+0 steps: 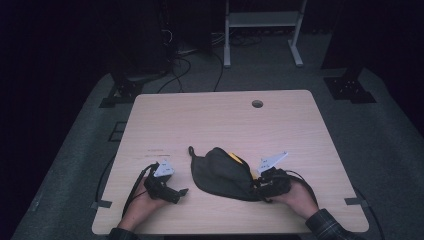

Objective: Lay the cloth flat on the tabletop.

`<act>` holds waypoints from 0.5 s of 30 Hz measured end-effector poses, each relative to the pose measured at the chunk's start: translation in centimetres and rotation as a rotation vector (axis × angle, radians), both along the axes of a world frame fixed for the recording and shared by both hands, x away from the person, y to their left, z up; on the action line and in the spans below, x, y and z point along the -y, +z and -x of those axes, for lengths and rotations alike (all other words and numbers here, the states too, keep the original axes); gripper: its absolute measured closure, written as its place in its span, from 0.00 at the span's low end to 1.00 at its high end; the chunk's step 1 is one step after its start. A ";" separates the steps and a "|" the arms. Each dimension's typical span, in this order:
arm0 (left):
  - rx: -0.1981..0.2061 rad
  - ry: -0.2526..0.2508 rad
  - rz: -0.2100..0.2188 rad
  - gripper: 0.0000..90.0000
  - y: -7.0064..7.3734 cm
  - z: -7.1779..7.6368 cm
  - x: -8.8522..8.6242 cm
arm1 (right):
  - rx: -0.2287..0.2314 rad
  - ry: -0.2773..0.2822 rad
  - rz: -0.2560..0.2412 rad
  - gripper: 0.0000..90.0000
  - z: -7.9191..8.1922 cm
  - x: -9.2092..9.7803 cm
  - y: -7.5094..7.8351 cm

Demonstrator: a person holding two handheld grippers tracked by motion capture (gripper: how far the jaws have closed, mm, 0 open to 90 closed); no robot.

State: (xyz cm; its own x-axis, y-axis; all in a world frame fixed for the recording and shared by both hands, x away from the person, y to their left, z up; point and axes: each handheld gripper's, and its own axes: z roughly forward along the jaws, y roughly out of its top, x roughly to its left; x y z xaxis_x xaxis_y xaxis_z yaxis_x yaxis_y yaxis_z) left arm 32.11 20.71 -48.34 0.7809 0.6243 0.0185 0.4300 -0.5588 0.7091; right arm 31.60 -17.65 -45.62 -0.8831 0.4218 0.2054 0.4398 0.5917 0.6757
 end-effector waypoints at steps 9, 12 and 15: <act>-0.002 0.002 0.002 0.00 0.0 0.0 0.0 | 0.067 -0.045 -0.082 0.52 0.4 0.8 2.4; -0.002 0.002 0.002 0.00 0.0 0.0 0.0 | 0.099 -0.070 -0.105 0.55 0.4 1.2 3.0; -0.002 0.002 0.002 0.00 0.0 0.0 0.0 | 0.123 -0.086 -0.110 0.58 0.3 1.0 3.2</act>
